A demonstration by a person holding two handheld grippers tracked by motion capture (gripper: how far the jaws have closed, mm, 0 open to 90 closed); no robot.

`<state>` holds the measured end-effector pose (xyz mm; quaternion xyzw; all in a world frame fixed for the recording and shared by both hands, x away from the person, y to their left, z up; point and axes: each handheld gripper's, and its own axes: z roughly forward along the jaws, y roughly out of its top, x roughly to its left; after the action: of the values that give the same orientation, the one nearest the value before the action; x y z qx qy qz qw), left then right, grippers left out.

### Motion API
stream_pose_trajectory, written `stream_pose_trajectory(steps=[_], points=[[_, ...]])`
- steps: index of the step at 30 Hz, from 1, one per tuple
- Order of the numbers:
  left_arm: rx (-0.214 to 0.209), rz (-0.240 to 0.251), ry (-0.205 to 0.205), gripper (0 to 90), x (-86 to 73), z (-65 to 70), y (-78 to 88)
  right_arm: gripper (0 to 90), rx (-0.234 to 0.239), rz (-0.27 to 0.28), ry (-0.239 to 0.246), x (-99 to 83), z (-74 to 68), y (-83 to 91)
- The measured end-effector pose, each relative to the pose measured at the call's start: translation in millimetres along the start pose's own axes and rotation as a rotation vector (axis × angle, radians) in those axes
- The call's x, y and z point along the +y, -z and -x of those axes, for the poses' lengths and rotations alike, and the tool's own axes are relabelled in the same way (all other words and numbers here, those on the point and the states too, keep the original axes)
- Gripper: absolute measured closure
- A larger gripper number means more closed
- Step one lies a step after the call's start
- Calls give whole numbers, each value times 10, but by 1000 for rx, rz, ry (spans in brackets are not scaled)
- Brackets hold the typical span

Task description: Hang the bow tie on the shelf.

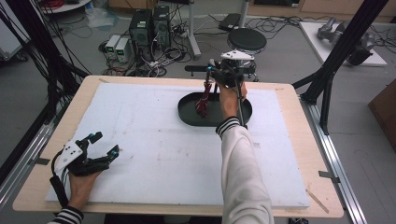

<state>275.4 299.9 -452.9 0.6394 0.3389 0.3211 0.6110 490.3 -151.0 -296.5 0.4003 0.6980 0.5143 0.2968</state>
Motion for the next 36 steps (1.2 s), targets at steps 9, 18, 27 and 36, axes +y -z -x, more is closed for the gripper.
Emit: stream_pose_trajectory(steps=[9, 18, 27, 36], points=[[1, 1, 1, 151, 0, 2, -1, 703, -19, -20, 39, -17, -9, -32], [1, 1, 1, 150, -1, 2, -1, 499, -58, -33, 60, -20, -25, -38], [1, 1, -1, 151, 0, -1, 2, 184, -80, 14, 74, 25, -77, 18], [12, 15, 0, 150, -5, 5, 14, 10, -44, 15, 77, 120, -210, 320]])
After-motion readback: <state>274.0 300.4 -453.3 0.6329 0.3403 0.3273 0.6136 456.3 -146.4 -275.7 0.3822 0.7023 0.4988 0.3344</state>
